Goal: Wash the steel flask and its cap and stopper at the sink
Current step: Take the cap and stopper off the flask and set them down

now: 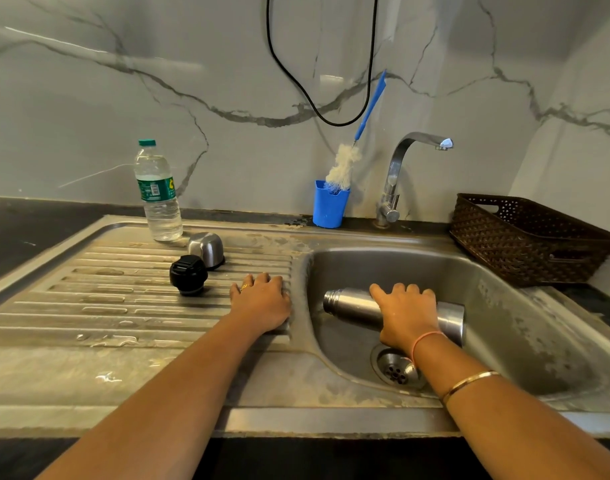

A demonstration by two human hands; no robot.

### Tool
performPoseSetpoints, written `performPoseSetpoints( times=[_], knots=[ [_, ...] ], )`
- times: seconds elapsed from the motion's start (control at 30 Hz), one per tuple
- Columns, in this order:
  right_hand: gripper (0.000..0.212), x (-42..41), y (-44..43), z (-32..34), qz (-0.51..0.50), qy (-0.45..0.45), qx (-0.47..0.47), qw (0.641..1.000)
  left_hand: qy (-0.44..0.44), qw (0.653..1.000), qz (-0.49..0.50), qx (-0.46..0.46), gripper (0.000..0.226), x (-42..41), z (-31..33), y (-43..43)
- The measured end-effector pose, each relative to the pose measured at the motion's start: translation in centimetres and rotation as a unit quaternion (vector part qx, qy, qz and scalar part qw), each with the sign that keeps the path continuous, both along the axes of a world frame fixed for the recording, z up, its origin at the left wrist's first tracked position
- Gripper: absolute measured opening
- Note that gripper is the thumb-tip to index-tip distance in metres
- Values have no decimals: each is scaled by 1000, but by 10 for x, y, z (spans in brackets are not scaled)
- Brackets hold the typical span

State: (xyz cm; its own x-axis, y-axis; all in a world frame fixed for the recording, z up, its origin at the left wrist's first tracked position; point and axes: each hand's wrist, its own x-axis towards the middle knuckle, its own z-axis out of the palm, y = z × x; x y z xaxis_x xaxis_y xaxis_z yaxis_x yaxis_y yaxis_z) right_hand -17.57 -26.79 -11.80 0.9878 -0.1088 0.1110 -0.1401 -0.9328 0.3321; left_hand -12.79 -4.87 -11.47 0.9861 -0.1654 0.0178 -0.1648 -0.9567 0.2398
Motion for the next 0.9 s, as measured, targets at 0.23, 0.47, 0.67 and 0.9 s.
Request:
performPoseSetpoints(
  times=[0.23, 0.47, 0.67, 0.9],
  knots=[
    [76, 3, 0, 6, 14, 13, -71, 997, 2, 1000, -2, -13, 47, -1, 0, 0],
    [78, 8, -4, 17, 58, 39, -153, 986, -1, 1000, -2, -23, 47, 0, -1, 3],
    [76, 13, -4, 44, 92, 32, -224, 970, -1, 1000, 1, -28, 47, 0, 0, 2],
    [73, 18, 3, 61, 144, 22, -296, 944, 2, 999, 0, -32, 47, 0, 1, 3]
  ],
)
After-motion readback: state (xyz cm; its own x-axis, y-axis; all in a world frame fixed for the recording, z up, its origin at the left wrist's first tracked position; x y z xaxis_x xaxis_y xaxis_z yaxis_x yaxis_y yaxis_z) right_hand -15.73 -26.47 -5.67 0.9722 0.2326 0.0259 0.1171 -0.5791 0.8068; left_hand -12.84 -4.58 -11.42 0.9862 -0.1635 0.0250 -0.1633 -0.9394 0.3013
